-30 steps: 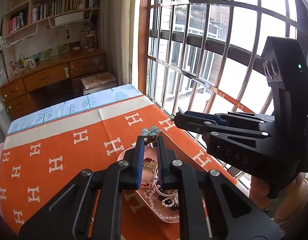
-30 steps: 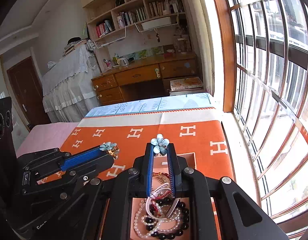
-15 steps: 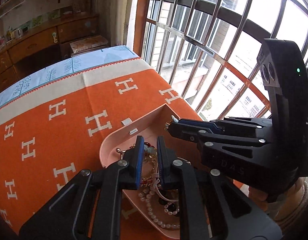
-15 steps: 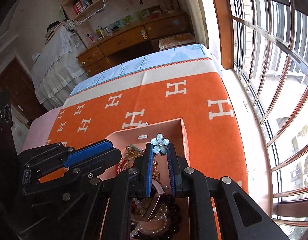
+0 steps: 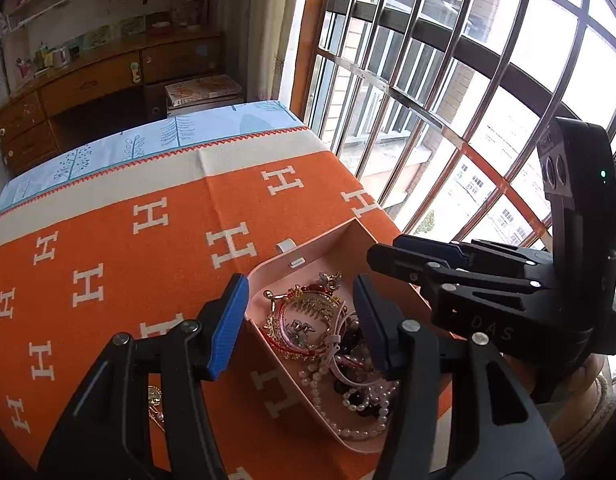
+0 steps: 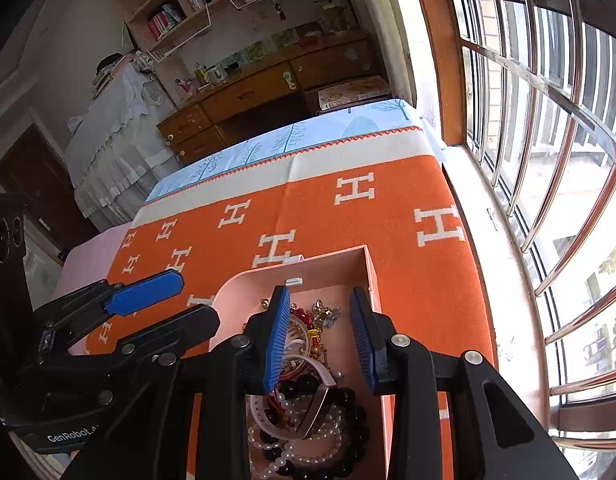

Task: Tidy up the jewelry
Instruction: 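Open the right tool in the tray while the left tool releases the brooch there, then withdraw both tools from the tray toward the pearl safety-pin brooch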

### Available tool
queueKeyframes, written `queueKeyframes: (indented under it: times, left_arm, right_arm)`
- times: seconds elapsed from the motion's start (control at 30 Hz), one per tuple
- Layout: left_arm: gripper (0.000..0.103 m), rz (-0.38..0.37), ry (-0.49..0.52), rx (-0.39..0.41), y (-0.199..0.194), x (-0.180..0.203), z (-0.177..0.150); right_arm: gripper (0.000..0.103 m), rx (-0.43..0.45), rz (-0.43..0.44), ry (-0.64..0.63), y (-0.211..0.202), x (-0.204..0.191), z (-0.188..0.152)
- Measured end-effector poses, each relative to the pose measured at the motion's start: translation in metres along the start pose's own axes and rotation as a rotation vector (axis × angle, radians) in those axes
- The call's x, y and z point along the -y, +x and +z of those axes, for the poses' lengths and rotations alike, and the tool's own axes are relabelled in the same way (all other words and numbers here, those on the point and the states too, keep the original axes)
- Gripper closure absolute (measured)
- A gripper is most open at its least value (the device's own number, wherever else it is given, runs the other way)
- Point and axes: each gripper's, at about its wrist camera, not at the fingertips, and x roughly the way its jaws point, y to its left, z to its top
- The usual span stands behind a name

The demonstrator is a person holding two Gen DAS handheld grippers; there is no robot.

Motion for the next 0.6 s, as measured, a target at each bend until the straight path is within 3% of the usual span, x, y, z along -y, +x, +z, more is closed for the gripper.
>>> queueKeyframes:
  times: [0.6]
  left_arm:
    - [0.052,0.190,-0.022,0.043,-0.099,-0.062,-0.015]
  right_arm:
    - [0.069,0.032,0.026,-0.141,-0.049,-0.092,-0.001]
